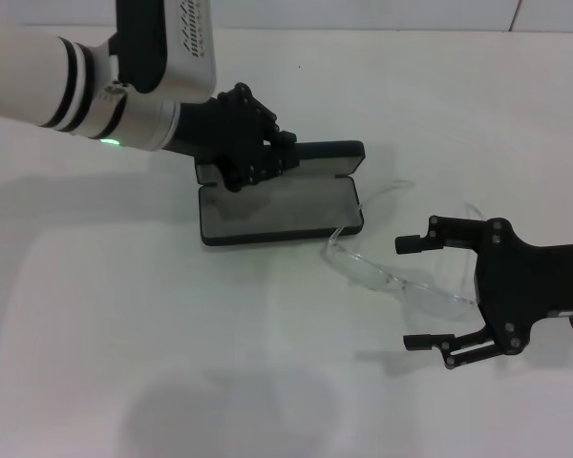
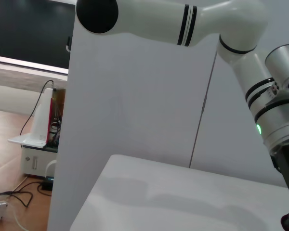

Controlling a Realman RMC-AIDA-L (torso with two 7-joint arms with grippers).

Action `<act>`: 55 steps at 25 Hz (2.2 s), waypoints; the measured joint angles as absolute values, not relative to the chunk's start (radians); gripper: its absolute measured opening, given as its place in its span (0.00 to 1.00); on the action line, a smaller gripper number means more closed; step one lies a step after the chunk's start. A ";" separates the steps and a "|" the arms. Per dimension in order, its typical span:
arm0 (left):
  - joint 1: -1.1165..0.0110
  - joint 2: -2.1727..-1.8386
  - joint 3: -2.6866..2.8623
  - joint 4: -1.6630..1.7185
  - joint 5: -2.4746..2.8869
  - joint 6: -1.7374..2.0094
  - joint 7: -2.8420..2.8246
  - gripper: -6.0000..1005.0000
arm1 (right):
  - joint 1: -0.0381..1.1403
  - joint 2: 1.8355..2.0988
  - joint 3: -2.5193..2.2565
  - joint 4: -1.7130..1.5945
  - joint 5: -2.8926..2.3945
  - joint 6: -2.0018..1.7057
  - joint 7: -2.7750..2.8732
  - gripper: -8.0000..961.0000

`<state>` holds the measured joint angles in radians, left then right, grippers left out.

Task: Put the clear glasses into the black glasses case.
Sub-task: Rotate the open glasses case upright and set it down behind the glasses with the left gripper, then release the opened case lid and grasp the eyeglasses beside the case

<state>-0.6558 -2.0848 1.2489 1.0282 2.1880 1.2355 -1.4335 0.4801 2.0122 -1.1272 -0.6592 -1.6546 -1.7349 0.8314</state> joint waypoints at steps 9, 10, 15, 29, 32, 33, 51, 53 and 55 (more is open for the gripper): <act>-0.613 -2.089 1.303 1.062 2.183 1.230 -1.439 0.34 | 0.470 2.013 -1.127 -0.657 -1.654 -1.751 0.833 0.91; -0.603 -2.089 1.303 1.078 2.177 1.232 -1.443 0.34 | 0.470 2.013 -1.125 -0.658 -1.652 -1.755 0.837 0.91; -0.509 -2.085 1.295 1.193 2.044 1.239 -1.437 0.36 | 0.469 2.013 -1.119 -0.667 -1.648 -1.765 0.871 0.91; -0.287 -2.088 1.230 0.842 1.307 1.326 -1.085 0.56 | 0.492 2.014 -1.155 -1.171 -1.844 -1.612 1.635 0.89; -0.304 -2.088 1.230 0.716 1.242 1.327 -1.005 0.56 | 0.540 2.016 -1.251 -1.288 -1.995 -1.583 1.846 0.89; -0.306 -2.088 1.230 0.695 1.228 1.328 -0.987 0.57 | 0.569 2.016 -1.288 -1.307 -2.050 -1.578 1.908 0.89; -0.333 -2.088 1.230 0.634 1.182 1.373 -0.909 0.57 | 0.791 2.028 -1.619 -1.115 -2.305 -1.446 2.179 0.88; -0.335 -2.089 1.230 0.633 1.183 1.373 -0.909 0.57 | 0.792 2.028 -1.629 -1.103 -2.306 -1.433 2.180 0.86; -0.338 -2.089 1.230 0.631 1.183 1.371 -0.909 0.57 | 0.793 2.028 -1.639 -1.091 -2.307 -1.419 2.179 0.83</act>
